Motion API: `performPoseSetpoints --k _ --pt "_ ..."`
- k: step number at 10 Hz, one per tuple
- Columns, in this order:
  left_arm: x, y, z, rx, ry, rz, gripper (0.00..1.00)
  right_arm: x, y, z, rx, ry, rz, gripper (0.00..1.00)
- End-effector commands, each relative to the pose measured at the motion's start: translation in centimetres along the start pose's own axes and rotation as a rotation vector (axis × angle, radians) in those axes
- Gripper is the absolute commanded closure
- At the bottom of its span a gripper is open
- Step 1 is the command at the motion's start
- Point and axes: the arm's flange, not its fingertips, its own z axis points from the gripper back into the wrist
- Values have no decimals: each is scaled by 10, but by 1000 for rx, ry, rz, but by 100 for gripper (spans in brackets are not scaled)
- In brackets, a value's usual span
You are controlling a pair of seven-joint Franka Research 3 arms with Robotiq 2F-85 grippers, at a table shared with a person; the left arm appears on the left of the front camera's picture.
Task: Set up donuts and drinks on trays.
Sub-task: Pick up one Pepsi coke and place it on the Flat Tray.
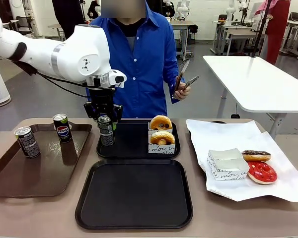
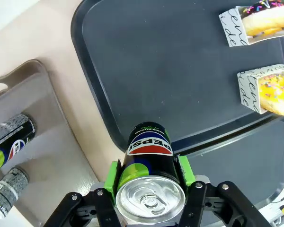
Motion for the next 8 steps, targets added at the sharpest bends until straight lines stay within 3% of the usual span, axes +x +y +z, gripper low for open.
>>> performPoseSetpoints --k 1,7,8 --pt "4 -3 -4 7 -44 21 41 0 0 0 15 1 1 0" --pt "-2 -7 -32 57 -50 -13 41 0 0 0 15 1 1 0" --pt "-5 -7 -32 48 -55 -22 0 0 0 0 15 1 1 0"
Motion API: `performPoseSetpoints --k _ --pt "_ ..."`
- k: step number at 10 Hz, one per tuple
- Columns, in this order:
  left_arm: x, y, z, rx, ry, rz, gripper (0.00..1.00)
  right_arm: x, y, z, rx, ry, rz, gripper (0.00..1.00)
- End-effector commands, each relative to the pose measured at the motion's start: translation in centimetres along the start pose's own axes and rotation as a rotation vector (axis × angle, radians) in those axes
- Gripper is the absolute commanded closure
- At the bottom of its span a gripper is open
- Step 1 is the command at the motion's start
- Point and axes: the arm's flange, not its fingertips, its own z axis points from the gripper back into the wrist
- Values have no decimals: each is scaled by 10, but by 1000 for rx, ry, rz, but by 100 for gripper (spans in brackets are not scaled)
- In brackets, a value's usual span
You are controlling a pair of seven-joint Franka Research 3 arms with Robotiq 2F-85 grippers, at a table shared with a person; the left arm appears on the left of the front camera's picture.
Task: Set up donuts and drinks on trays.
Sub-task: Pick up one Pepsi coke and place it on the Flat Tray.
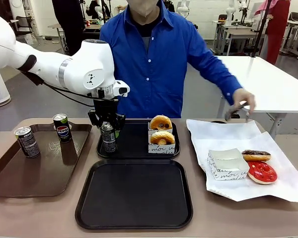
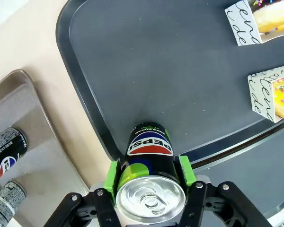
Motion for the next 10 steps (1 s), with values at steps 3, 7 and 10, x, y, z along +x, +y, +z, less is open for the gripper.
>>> performPoseSetpoints --k 3,7,10 --pt "-9 0 32 16 -88 11 0 0 0 0 15 1 1 0" --pt "-60 13 81 -55 -118 -14 0 0 0 0 15 1 1 0" --pt "-100 25 87 -87 -135 -38 0 0 0 0 15 1 1 0"
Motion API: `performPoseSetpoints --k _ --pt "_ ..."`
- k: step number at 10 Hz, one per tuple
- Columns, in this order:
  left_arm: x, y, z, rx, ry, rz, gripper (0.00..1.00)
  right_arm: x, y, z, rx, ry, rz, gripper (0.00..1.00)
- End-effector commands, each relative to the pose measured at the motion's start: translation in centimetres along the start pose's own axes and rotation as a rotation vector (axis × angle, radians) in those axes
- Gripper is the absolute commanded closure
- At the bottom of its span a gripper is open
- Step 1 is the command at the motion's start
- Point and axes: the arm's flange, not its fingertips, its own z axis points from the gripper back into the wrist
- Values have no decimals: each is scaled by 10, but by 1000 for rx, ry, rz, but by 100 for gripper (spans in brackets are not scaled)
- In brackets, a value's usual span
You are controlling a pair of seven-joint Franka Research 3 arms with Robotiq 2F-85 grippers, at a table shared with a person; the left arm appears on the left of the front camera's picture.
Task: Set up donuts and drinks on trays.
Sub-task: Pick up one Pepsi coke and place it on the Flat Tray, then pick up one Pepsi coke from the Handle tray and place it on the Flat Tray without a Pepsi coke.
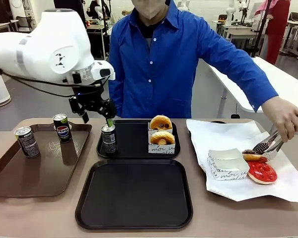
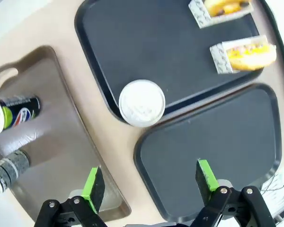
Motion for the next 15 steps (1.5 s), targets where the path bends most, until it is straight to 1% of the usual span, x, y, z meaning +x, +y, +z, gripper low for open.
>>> performPoseSetpoints --k 1,3,4,15 --pt "-34 17 5 -17 -34 -3 0 -1 0 0 15 0 1 0" --pt "-48 30 10 5 -52 30 0 -1 0 0 15 0 1 0" --pt "-27 11 6 5 -9 8 0 -1 0 0 15 0 1 0" --pt "-27 11 6 5 -9 8 0 -1 0 0 15 0 1 0"
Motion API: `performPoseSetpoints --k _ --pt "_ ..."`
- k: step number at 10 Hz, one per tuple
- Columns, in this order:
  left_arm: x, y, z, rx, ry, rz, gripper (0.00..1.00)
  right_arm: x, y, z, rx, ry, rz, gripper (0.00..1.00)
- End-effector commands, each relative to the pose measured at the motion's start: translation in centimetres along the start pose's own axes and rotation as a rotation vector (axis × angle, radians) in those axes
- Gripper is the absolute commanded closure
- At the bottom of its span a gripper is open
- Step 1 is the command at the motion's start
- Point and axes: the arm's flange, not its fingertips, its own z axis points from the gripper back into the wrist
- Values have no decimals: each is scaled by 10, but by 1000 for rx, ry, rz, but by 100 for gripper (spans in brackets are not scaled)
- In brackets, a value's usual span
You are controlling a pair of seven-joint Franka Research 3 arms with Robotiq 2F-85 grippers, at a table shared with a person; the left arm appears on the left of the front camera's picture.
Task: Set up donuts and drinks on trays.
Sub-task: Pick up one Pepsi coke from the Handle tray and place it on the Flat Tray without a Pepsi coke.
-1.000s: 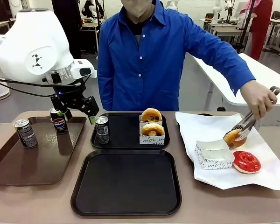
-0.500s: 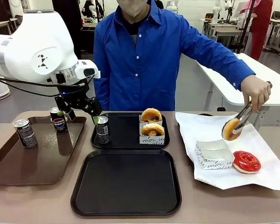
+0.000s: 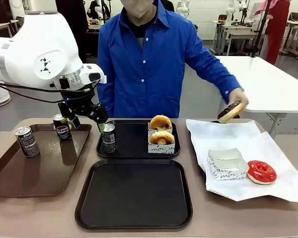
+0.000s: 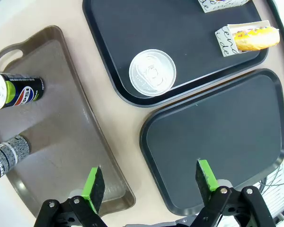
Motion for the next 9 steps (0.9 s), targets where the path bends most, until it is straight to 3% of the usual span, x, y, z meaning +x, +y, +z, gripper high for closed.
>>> performPoseSetpoints --k 1,3,6,9 --pt "0 0 0 0 0 0 0 -1 0 0 15 0 1 0" --pt "29 36 42 0 18 46 0 -1 0 0 15 0 1 0" --pt "14 117 100 38 -21 128 0 -1 0 0 15 0 1 0" --pt "9 197 111 99 11 247 0 -1 0 0 15 0 1 0"
